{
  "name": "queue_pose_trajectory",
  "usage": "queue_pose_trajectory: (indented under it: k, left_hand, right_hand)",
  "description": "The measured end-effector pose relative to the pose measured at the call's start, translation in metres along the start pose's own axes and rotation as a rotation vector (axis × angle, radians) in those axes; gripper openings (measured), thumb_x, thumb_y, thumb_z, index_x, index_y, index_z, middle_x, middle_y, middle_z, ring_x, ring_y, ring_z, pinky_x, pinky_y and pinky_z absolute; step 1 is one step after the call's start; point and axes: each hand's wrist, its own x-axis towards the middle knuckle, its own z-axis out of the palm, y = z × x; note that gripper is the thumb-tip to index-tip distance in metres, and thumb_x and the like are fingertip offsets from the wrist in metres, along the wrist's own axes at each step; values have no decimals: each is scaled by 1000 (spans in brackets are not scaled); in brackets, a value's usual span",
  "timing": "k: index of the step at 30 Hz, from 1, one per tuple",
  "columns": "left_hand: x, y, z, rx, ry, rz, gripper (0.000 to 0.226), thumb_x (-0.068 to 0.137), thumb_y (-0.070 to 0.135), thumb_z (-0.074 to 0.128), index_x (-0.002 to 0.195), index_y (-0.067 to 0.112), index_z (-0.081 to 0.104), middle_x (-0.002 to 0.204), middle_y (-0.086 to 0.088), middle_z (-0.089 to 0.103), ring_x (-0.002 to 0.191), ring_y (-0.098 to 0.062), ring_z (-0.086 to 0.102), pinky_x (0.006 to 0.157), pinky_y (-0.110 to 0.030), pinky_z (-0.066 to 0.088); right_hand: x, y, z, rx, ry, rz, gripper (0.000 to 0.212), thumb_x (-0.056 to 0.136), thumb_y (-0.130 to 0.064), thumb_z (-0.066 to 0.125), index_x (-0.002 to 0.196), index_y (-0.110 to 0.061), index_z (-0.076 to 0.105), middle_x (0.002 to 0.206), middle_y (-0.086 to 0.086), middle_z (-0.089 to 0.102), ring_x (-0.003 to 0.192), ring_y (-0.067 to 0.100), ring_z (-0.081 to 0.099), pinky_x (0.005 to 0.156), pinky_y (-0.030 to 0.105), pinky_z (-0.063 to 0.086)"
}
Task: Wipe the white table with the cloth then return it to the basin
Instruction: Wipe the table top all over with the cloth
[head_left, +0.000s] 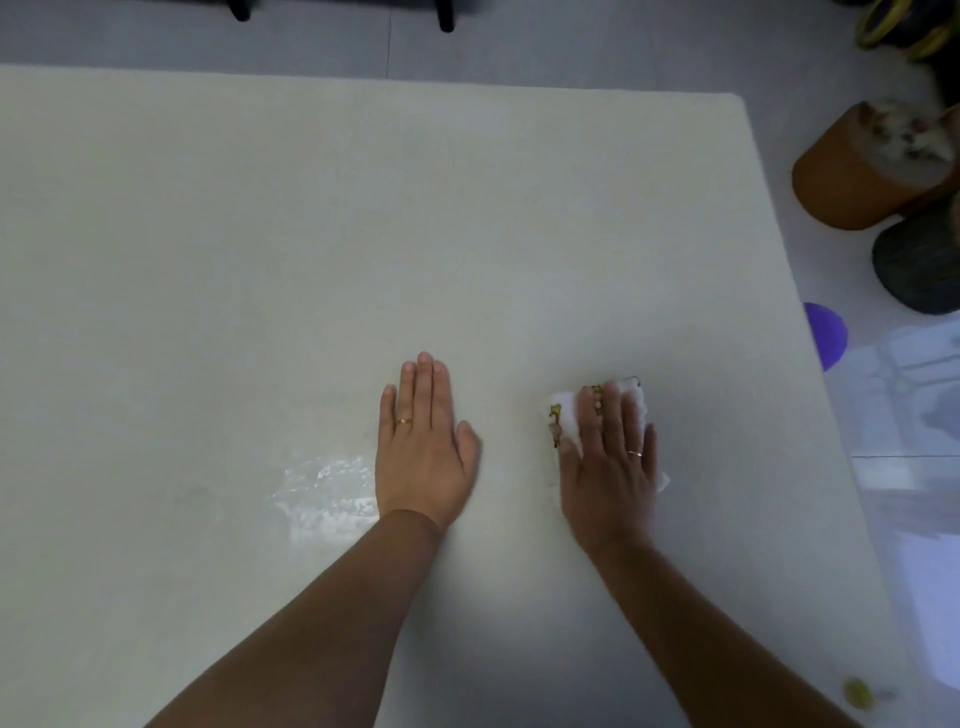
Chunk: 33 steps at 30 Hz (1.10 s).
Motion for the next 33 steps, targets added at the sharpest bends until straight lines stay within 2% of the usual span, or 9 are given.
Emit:
queue_pose_trajectory:
  k: [3,7,9,16,19,23,25,30,33]
  left_hand:
    - [-1,2,1,30,-8,-11,70,88,34,14,152,7,11,161,-10,8,149,-21,4,120,-36,-7]
    - [-5,2,-4,28,-33,-13,72,86,38,3,152,9,2,162,-7,-1,149,-19,-6,115,-29,-20]
    - [-18,4,-9,-1,-29,-15,73,86,39,3,153,9,3,162,-7,-1,148,-18,-7,115,-28,-21]
    - [-129,23,-6,-119,-73,85,63,93,32,21,149,3,22,158,-13,18,147,-26,11,120,-41,6]
    - [-156,27,4,-48,-105,82,62,94,31,21,149,3,22,158,-13,18,147,-28,12,116,-42,10]
    - [-156,26,10,6,-91,79,64,93,32,21,150,4,19,159,-12,14,148,-25,7,118,-40,5]
    - [-156,26,12,-11,-92,73,65,91,32,22,150,4,18,159,-11,13,148,-23,6,119,-39,2]
    - [-157,27,16,-9,-74,65,67,90,32,18,152,6,10,160,-8,7,148,-19,0,120,-35,-4]
    - [-158,28,16,3,-66,60,68,89,32,16,152,7,9,161,-8,7,148,-18,-2,120,-34,-7]
  right_hand:
    - [-29,-29,8,-51,-2,7,62,92,-42,24,149,-16,22,158,12,14,145,30,0,116,48,11]
    - [-51,-7,7,-136,-75,-426,60,93,-41,31,148,-17,26,157,9,21,145,29,14,114,51,23]
    - [-49,15,3,-139,-70,-525,59,92,-40,34,147,-18,30,156,7,25,144,27,20,112,51,27]
    - [-84,1,10,-13,-35,31,58,95,-37,36,148,-16,24,157,10,17,145,31,12,117,49,12]
    - [-122,-12,17,-97,-52,-188,61,92,-40,30,147,-14,27,156,13,23,144,33,15,116,51,15]
    - [-127,29,12,-166,-76,-517,59,94,-41,31,148,-18,25,157,7,20,145,28,15,114,50,18]
    - [-125,46,8,-148,-69,-440,59,93,-38,32,148,-18,27,156,8,22,145,28,17,115,51,22]
    - [-158,26,13,-12,-20,34,61,93,-39,24,148,-14,26,156,12,20,145,31,13,116,49,16]
    - [-189,17,21,-74,-49,-156,60,93,-39,28,148,-14,26,156,12,22,144,32,14,113,50,16]
